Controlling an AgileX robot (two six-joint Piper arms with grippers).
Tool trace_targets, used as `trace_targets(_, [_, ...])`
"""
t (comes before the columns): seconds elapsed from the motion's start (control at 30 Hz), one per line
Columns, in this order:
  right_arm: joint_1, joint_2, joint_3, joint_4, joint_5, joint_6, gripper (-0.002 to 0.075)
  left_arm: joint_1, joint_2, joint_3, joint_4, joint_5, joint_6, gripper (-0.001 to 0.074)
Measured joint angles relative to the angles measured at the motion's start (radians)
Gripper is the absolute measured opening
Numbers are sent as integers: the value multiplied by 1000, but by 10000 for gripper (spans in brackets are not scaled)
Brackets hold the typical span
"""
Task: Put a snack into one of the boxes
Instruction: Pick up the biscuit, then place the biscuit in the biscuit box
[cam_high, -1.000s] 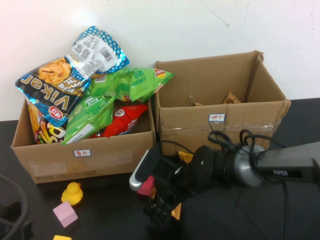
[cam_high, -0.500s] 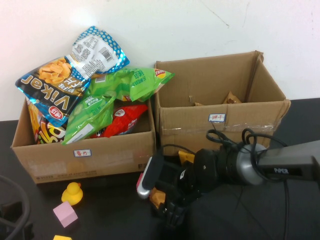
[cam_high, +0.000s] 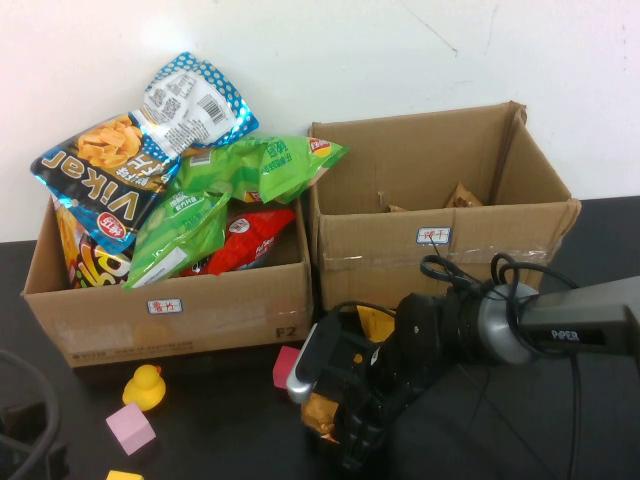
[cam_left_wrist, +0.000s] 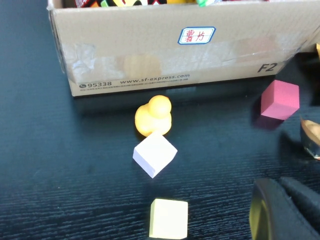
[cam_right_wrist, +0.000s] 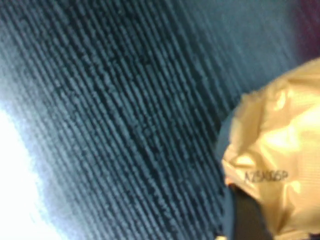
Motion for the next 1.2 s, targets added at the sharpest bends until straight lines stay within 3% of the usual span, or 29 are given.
trace_targets(0.13, [0, -4, 0, 0, 19, 11, 191, 0, 0, 0, -4, 0, 0, -1])
trace_targets(0.47, [0, -163, 2, -15, 103, 46, 188, 0, 0, 0, -6, 2, 0, -1])
trace_targets(0.63, [0, -338, 6, -117, 159, 53, 188, 0, 0, 0, -15, 10, 0, -1])
trace_targets(0.77, [-10, -479, 6, -253, 27, 53, 188, 0, 0, 0, -21, 12, 0, -1])
trace_targets(0.9, [-72, -531, 6, -285, -272, 53, 188, 0, 0, 0, -29, 15, 0, -1])
trace_targets(1.03, [-147, -504, 6, -88, -557, 84, 188, 0, 0, 0, -63, 23, 18, -1])
trace_targets(1.2, [-236, -400, 6, 399, -661, 117, 187, 0, 0, 0, -93, 24, 65, -1])
